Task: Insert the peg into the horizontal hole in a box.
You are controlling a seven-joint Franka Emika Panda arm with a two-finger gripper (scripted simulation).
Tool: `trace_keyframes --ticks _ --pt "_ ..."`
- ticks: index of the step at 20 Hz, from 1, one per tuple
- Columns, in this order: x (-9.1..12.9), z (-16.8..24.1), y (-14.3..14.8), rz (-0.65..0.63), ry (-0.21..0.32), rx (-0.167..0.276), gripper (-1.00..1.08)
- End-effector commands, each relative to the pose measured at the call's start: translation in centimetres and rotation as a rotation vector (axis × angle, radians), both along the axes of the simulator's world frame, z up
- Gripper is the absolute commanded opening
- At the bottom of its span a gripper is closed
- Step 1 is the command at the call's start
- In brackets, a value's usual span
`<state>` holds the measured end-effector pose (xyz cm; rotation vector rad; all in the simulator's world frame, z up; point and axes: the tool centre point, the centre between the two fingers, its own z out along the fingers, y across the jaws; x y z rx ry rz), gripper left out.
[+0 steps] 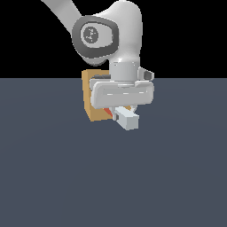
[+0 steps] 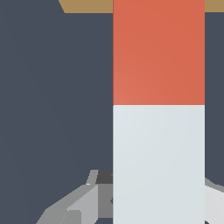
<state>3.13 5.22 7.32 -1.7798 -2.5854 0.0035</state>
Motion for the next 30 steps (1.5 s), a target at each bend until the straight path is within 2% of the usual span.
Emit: trace_keyframes --ticks 1,10,14,18,25,30 --pt "0.1 0.2 0.0 0.0 -0.004 0.0 -1.0" --pt "0.1 0.1 0.0 0.001 -0.002 0.001 -1.0" --pt "-0.3 0.1 1.0 0.001 -0.002 0.001 -1.0" --pt "-1.2 0.1 3.3 0.001 -0.003 0.001 -1.0" --pt "-3.4 0.3 8.9 0.001 -0.005 0.001 -1.0" --pt "-4.1 0.3 11.0 0.001 -0.006 0.001 -1.0"
